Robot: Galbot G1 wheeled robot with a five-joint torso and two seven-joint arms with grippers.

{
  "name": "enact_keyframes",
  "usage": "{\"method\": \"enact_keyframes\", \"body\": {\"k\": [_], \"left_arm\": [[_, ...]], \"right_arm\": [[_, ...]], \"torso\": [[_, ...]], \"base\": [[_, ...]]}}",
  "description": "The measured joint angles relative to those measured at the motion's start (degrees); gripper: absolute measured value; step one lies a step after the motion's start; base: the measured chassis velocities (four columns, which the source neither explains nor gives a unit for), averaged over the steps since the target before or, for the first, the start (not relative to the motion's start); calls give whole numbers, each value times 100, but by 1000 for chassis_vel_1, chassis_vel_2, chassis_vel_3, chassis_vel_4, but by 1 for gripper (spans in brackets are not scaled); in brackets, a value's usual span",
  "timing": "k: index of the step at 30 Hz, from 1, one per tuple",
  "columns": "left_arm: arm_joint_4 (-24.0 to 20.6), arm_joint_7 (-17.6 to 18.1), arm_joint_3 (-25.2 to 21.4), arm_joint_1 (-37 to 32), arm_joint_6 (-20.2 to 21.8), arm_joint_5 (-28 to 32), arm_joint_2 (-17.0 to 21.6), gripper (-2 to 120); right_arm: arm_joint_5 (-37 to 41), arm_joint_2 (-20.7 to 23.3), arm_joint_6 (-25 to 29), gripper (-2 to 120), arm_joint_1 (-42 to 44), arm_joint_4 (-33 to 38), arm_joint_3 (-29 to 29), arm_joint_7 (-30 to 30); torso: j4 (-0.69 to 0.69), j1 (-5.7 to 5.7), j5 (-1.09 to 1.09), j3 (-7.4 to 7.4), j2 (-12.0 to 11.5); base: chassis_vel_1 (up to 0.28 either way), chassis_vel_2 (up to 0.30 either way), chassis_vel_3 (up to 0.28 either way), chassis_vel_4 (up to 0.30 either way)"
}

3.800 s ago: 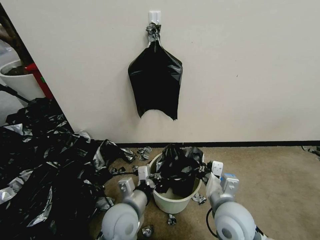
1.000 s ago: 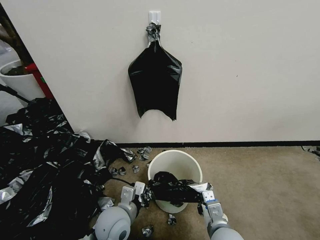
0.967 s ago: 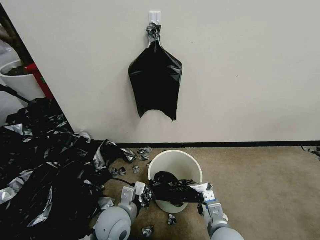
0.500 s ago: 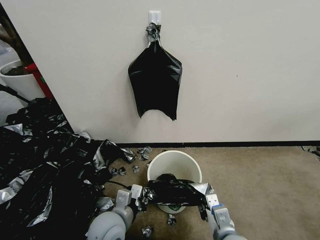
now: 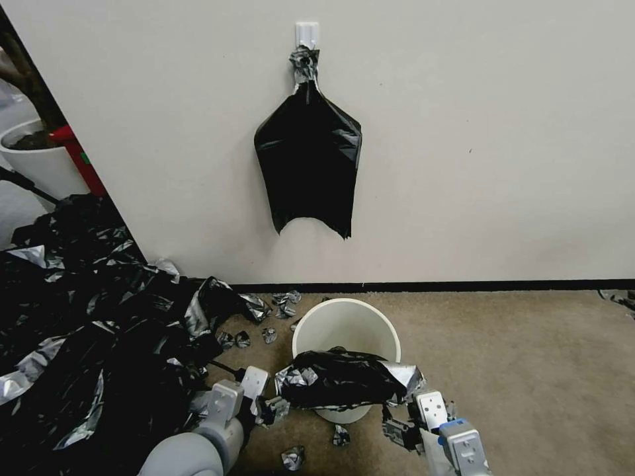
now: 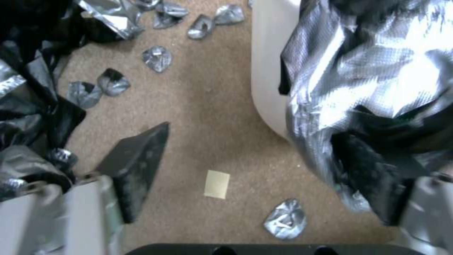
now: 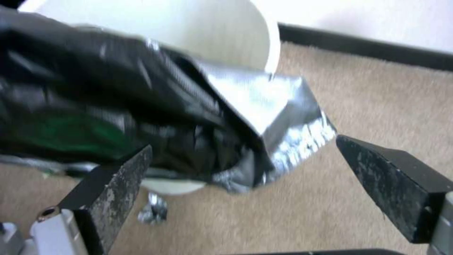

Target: Place a trash bag onto the trash bin.

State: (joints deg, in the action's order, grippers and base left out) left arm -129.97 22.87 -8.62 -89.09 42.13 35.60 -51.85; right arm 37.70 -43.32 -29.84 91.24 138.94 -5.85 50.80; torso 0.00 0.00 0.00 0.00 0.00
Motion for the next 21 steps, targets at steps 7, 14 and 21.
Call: {"method": "enact_keyframes", "body": {"k": [7,14,21], "left_arm": [[431,-1854,-594,47,-226,-1123,161,100],[572,-3732,-1389,105,-710,-1403,228,100],[808,-5467,-1962,83,-1776,-1537,86,100]], "right_arm": [[-332,-66,202,100,-220,28,123,-229],[97,-224,316,100,-799,-112,716,-911],[640,-457,-283,100,-2247,-1214,1005,-2372]], "torso": [[0,0,0,0,0],[1,0,0,0,0],[-1,0,0,0,0]], "base": [[0,0,0,0],[0,0,0,0],[0,0,0,0]]}}
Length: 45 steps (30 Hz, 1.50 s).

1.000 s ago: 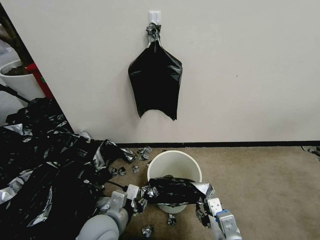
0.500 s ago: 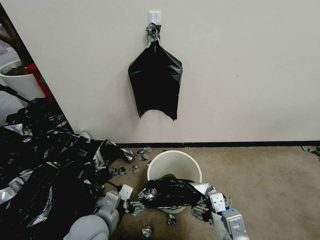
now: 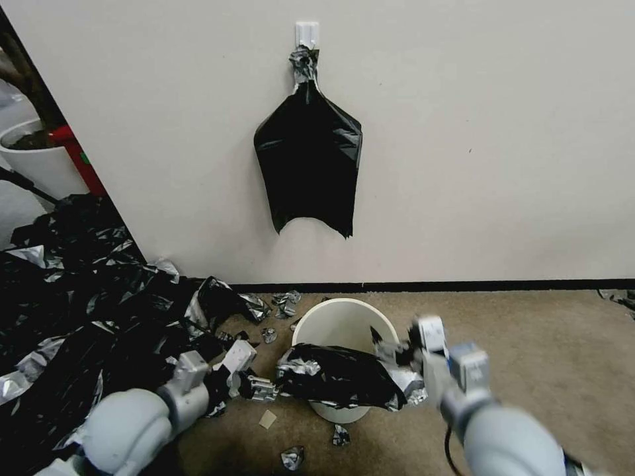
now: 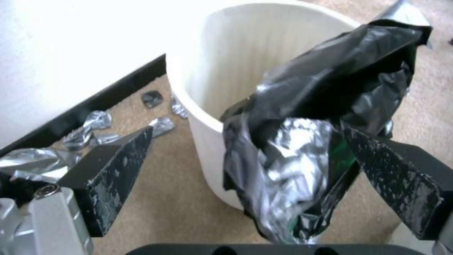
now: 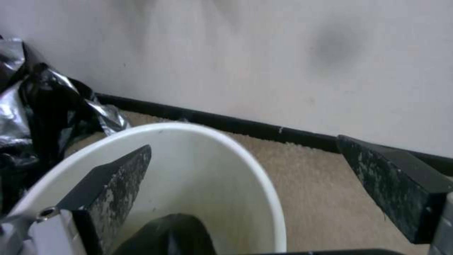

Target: Place a trash bag onto the trash bin.

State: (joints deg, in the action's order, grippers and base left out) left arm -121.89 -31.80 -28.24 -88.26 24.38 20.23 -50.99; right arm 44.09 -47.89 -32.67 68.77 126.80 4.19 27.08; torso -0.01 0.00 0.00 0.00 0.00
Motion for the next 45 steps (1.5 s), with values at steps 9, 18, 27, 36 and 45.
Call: {"method": "enact_keyframes", "body": {"k": [9,18,27,36,45], "left_arm": [[765,-214,-224,195,-1016,422,-650,100],[694,302,-649,369,-1729,1738,-1262,100],[417,1479,-730,393,-1783,2190,-1401,100],[205,1993,-674,361,-1787,2166,-1600,100],[121,2124,-682,314,-1789,2134,-1647,100]], "right_arm": [[-934,-694,-781,100,-1297,-2133,-358,-2152],[-1826,-938,-782,84,-1778,-2822,-353,-3562],[-2190,-1076,-782,50,-1938,-3025,-507,-3730],[-956,-1078,-734,14,-1431,-2509,-714,-1827],[885,-1144,601,7,-530,-1597,-810,1583]], "torso": [[1,0,0,1,0],[1,0,0,0,0],[1,0,0,0,0],[0,0,0,0,0],[1,0,-1,-1,0]], "base": [[0,0,0,0],[0,0,0,0],[0,0,0,0],[0,0,0,0],[0,0,0,0]]}}
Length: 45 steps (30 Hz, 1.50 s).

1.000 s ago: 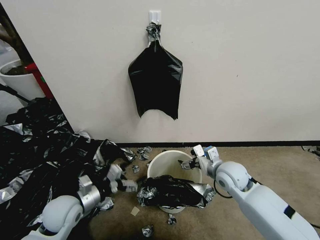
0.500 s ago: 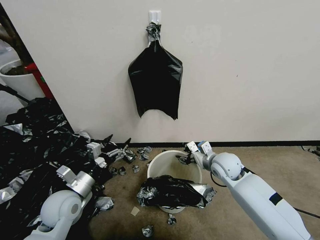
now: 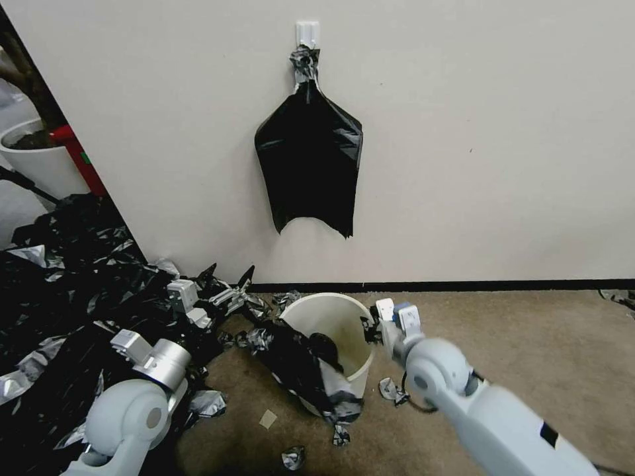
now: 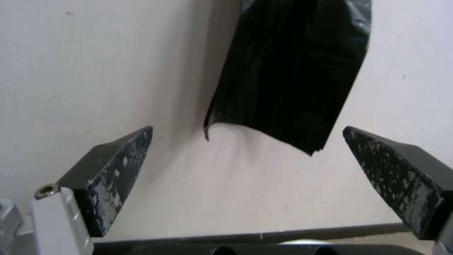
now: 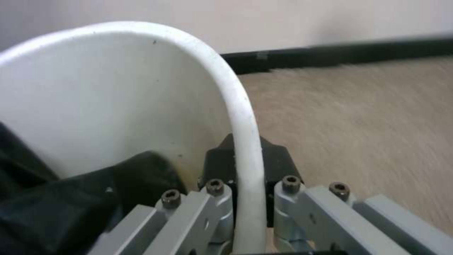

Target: Place a trash bag onto the trash bin.

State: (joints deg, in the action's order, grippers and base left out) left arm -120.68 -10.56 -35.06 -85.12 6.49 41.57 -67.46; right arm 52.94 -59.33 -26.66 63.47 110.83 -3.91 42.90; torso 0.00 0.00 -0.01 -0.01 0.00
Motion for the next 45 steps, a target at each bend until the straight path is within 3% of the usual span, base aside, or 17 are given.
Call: {"method": "enact_keyframes", "body": {"k": [2,3,8,15,18,21,23,28,29,30,31,33,34,36,37,41,45], "left_arm": [[2,95,-2,-14,6,-43,-7,100],[2,95,-2,-14,6,-43,-7,100],[4,395,75,-41,168,-236,-56,100],[-85,449,150,-109,242,-337,-108,100],[-103,452,160,-159,248,-405,-140,100],[-103,454,157,-164,249,-411,-146,100],[-104,464,115,-175,249,-415,-154,100],[-83,475,76,-169,248,-413,-135,100],[-59,487,69,-159,248,-412,-129,100],[-13,554,60,-120,245,-410,-125,100],[-13,554,60,-120,245,-410,-125,100],[98,775,53,-12,245,-389,-125,100],[98,775,53,-12,245,-389,-125,100],[197,941,-16,91,282,-281,-110,100],[223,989,-63,117,324,-210,-86,100],[254,1049,-167,113,397,-120,-25,100],[273,1053,-234,59,416,-107,4,100]], "right_arm": [[249,-69,477,7,284,182,111,504],[249,-69,477,7,284,182,111,504],[323,-405,1875,7,673,-17,336,863],[378,-610,2355,12,729,-293,464,776],[33,-571,2452,28,837,-310,449,672],[-102,-548,2472,32,876,-292,433,642],[-1077,-378,2540,44,1102,23,398,527],[-1914,-235,2561,58,1265,406,344,442],[-2125,-199,2594,63,1282,501,325,297],[-2349,-111,2667,70,1267,661,254,-304],[-2349,-111,2667,70,1267,661,254,-304],[-2456,-1,2554,80,1101,844,-4,-1248],[-2456,-1,2554,80,1101,844,-4,-1248],[-2460,47,1905,92,857,942,-328,-1753],[-2453,25,1493,96,700,938,-515,-1808],[-2430,-92,841,97,384,792,-826,-1784],[-2383,-243,205,86,118,617,-999,-1592]], "torso": [[1,0,0,0,0],[1,0,0,0,0],[1,0,1,0,0],[1,0,-2,-1,1],[0,-1,1,0,1],[-1,-1,3,0,0],[0,-1,2,1,0],[0,-1,2,1,0],[0,-1,1,1,0],[0,-1,1,1,1],[0,-1,1,1,1],[-1,-1,1,1,0],[-1,-1,1,1,0],[1,0,-1,1,0],[0,-1,-1,1,0],[-1,-1,0,1,0],[-1,0,0,1,0]], "base": [[0,0,0,0],[0,0,0,0],[0,0,0,0],[0,0,0,0],[0,0,0,0],[0,0,0,0],[0,0,0,0],[0,0,0,0],[0,0,0,0],[0,0,0,0],[0,0,0,0],[0,0,0,0],[0,0,0,0],[0,0,0,0],[0,0,0,0],[0,0,0,0],[0,0,0,0]]}}
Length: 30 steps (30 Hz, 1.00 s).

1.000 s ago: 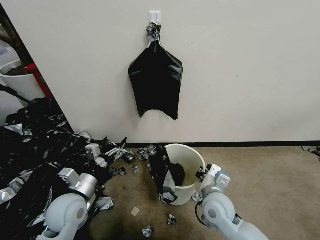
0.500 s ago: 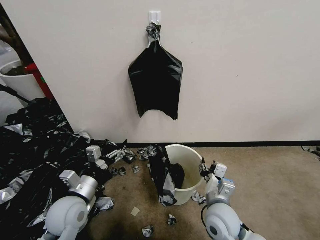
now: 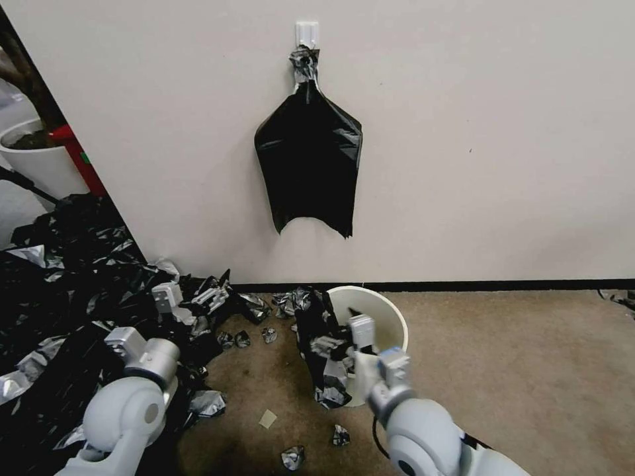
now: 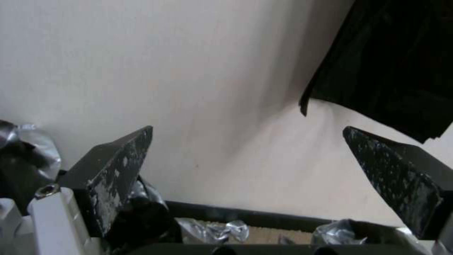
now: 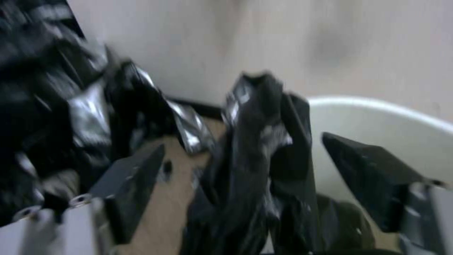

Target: Place a trash bag onto the trash bin.

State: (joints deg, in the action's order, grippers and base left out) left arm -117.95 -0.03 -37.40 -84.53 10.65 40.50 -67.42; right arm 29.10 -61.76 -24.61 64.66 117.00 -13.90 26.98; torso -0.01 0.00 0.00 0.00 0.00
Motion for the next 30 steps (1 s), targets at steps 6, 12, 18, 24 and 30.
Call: {"method": "enact_keyframes", "body": {"k": [6,12,18,24,30], "left_arm": [[37,0,-15,4,4,-3,-7,100],[73,-4,98,41,12,-22,-16,100],[73,-53,377,20,169,-65,-53,100],[75,-139,987,11,526,-174,-260,100],[138,384,1600,248,1412,-150,-655,100]], "right_arm": [[96,-175,-620,63,-227,-225,-156,546],[112,-268,-962,39,-239,-263,-177,829],[96,-277,-1010,19,-264,-275,-118,871],[116,-280,-908,0,-241,-326,3,957],[121,-332,-651,0,-92,-266,88,1116]], "torso": [[0,0,0,0,0],[1,0,0,0,0],[1,0,1,0,0],[1,0,1,0,0],[1,0,2,0,0]], "base": [[0,0,0,0],[0,0,0,0],[0,0,0,0],[0,0,0,0],[0,0,0,0]]}}
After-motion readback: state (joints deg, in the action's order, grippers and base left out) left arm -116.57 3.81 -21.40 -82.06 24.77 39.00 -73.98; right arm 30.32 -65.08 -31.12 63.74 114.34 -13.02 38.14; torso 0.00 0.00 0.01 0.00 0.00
